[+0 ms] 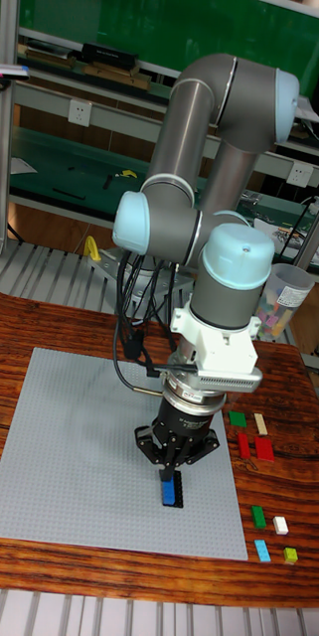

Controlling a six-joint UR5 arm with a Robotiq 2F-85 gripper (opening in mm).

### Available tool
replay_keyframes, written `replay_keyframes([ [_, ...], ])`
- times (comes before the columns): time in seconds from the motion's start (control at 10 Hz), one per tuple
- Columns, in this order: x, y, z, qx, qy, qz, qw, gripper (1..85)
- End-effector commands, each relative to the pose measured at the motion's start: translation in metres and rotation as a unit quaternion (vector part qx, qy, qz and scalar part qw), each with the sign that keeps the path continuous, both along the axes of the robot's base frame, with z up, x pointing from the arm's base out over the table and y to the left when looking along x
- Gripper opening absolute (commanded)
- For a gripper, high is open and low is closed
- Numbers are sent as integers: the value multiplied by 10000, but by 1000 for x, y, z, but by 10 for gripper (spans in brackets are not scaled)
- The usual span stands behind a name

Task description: Build with small Lego blocks

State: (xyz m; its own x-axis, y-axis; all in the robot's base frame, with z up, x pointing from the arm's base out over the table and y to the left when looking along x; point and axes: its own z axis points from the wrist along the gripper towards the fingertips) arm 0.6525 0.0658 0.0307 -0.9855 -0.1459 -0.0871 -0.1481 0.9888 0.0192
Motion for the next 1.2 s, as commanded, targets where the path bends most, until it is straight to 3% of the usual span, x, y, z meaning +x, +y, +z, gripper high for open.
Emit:
replay_keyframes([
  [0.0,1,6,-6,-14,27,-40,10000,13],
  [0.8,10,11,-19,67,-18,181,9998,13],
  [1.1,4,6,-6,119,26,213,9997,13],
])
